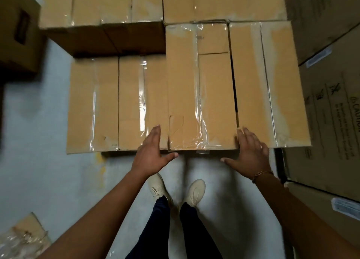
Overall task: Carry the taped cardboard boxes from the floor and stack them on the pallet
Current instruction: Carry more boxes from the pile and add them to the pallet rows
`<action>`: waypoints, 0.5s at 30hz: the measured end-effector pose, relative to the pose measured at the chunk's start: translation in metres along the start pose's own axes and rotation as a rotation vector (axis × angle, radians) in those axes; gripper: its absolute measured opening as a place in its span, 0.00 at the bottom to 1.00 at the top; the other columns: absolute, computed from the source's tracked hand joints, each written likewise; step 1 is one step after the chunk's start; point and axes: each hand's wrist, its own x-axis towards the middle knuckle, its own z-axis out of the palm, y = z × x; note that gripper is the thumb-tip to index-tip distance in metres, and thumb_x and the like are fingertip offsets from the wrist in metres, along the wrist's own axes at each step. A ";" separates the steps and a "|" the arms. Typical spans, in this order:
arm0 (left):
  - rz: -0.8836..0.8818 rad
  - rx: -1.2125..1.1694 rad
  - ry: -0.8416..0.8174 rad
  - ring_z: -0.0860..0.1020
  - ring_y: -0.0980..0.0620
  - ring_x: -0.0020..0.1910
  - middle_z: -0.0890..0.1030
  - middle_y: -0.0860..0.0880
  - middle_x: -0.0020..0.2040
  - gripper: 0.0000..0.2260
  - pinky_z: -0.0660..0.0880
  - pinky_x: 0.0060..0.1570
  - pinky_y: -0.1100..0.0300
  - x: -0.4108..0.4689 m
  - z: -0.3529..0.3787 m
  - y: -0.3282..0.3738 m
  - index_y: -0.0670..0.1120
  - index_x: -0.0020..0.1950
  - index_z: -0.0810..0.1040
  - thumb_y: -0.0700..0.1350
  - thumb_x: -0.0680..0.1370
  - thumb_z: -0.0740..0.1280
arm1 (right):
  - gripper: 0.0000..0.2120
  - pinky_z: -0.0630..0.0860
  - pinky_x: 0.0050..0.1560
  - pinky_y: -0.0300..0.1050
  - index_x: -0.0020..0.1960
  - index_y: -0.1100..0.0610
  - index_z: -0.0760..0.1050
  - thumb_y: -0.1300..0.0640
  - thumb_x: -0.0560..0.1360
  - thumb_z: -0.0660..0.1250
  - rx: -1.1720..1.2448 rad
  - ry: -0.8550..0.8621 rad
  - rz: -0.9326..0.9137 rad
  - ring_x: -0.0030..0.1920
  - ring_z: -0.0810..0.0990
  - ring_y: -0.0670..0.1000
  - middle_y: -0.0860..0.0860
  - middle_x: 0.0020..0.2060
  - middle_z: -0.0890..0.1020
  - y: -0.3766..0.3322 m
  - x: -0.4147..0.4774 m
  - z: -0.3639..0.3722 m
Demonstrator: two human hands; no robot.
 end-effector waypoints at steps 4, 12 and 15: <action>0.002 0.015 0.071 0.55 0.47 0.81 0.50 0.49 0.84 0.47 0.61 0.77 0.45 -0.041 -0.059 0.024 0.51 0.84 0.48 0.68 0.75 0.69 | 0.54 0.52 0.77 0.60 0.82 0.49 0.45 0.26 0.69 0.67 0.024 -0.020 -0.059 0.81 0.50 0.54 0.50 0.82 0.48 -0.037 -0.030 -0.059; -0.021 0.006 0.194 0.54 0.49 0.81 0.52 0.51 0.84 0.43 0.58 0.77 0.45 -0.115 -0.158 0.002 0.52 0.84 0.52 0.68 0.76 0.66 | 0.51 0.53 0.77 0.55 0.82 0.48 0.45 0.27 0.70 0.65 0.034 -0.052 -0.228 0.80 0.51 0.51 0.47 0.82 0.48 -0.131 -0.074 -0.132; -0.045 -0.019 0.285 0.54 0.50 0.81 0.52 0.52 0.84 0.41 0.58 0.76 0.47 -0.142 -0.198 -0.024 0.53 0.84 0.53 0.68 0.77 0.64 | 0.49 0.53 0.77 0.55 0.82 0.48 0.44 0.27 0.73 0.62 0.066 -0.033 -0.283 0.81 0.51 0.50 0.46 0.82 0.48 -0.183 -0.080 -0.152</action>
